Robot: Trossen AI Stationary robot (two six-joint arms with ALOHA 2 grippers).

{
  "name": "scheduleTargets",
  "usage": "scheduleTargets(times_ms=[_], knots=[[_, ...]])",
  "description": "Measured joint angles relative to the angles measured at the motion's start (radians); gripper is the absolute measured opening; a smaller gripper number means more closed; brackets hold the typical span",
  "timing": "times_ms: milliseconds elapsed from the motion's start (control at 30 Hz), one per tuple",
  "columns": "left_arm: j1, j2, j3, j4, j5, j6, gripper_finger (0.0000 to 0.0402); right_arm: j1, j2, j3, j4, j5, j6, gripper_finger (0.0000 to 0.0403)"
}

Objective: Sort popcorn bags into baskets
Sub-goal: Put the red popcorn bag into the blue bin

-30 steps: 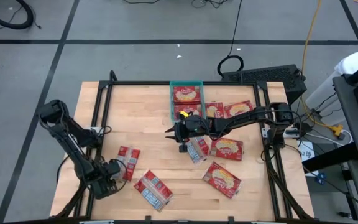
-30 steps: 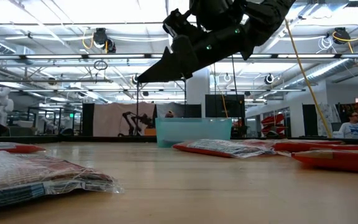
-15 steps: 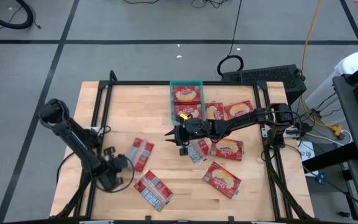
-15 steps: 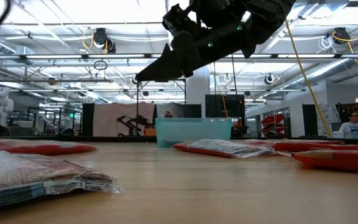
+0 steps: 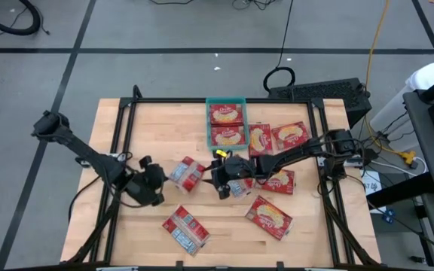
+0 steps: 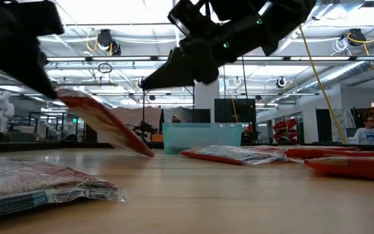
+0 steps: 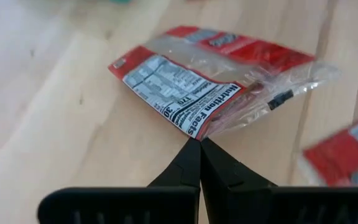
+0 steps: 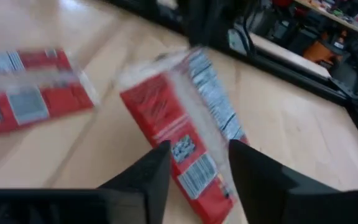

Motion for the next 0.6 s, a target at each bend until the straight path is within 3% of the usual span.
scheduleTargets(times_ms=[300,433,600], knots=[[0.190,-0.006,0.000,0.189,0.023,0.193,0.0001,0.066,0.118,0.000,0.119,0.197,-0.055,0.0247],[0.254,-0.006,0.002,0.274,0.088,0.246,0.0000,0.082,0.189,0.001,0.250,0.374,-0.061,0.0253],[0.319,-0.007,0.002,0.373,0.121,0.302,0.0000,0.084,0.245,0.000,0.411,0.446,-0.092,0.0233]])
